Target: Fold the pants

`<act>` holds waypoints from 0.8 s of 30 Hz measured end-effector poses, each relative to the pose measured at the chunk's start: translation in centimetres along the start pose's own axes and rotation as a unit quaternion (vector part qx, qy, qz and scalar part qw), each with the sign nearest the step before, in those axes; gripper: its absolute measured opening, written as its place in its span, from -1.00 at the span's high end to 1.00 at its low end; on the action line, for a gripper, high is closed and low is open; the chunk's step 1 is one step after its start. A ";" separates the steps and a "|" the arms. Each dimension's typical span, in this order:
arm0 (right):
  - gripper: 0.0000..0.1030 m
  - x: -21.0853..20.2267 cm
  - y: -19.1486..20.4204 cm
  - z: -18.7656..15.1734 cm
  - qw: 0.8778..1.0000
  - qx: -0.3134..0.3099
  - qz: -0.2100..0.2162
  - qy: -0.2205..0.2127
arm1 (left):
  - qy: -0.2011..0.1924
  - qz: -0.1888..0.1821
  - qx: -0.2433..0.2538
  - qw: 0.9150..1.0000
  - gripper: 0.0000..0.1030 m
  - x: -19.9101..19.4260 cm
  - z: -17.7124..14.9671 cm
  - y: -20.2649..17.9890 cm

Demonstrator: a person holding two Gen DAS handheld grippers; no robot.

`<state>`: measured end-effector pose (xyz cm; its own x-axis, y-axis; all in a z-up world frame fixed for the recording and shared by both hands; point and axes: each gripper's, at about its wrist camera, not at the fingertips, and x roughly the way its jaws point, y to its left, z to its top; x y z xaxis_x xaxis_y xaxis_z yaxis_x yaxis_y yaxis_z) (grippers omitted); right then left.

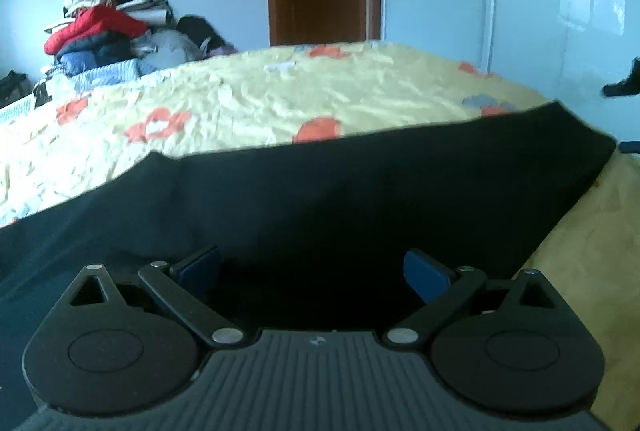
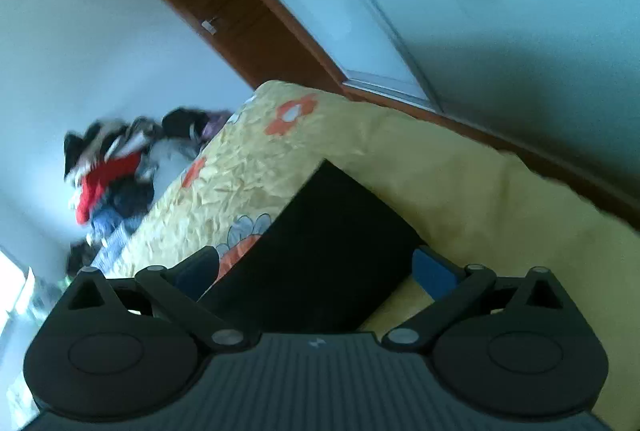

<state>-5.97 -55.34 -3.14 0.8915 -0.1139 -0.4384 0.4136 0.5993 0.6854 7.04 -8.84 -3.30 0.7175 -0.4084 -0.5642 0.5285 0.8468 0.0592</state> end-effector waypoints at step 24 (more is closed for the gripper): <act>0.82 4.0 -3.1 -1.8 0.996 0.086 0.033 -0.020 | 0.012 0.010 -0.023 1.000 -0.98 -0.3 -0.5 0.7</act>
<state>-4.01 -56.24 -8.04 0.9230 -0.1116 -0.3683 0.3763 0.4623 0.8029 7.01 -7.94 -3.49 0.7162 -0.3838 -0.5829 0.4923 0.8698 0.0322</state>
